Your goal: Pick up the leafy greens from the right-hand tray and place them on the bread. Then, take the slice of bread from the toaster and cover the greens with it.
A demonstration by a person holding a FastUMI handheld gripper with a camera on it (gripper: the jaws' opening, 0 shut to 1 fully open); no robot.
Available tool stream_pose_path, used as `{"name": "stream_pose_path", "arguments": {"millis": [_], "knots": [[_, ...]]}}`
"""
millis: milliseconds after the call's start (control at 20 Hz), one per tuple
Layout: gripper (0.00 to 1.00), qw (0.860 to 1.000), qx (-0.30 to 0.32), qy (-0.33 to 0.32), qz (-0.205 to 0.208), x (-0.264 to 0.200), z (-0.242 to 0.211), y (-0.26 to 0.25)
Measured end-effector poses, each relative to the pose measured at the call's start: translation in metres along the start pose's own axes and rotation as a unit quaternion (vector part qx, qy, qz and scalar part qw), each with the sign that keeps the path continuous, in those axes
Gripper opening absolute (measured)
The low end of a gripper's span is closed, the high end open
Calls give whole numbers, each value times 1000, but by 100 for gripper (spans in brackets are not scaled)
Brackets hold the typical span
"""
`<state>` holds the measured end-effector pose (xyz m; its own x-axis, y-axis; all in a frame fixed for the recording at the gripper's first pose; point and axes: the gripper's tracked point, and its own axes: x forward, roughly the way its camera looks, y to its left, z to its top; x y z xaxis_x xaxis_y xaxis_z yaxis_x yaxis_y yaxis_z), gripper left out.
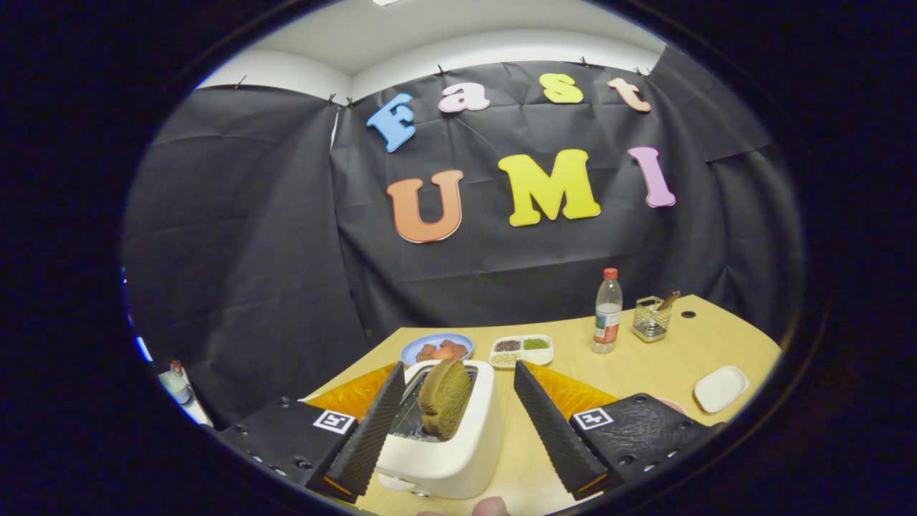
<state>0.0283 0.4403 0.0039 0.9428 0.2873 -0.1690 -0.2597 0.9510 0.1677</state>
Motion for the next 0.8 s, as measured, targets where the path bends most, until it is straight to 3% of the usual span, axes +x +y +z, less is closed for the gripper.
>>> {"name": "stream_pose_path", "arguments": {"millis": [400,600,800], "knots": [[93,997,-10,56,-47,48,-39,1],[74,996,-2,64,-60,58,-38,-3],[43,996,5,63,-66,60,-38,-6]]}}
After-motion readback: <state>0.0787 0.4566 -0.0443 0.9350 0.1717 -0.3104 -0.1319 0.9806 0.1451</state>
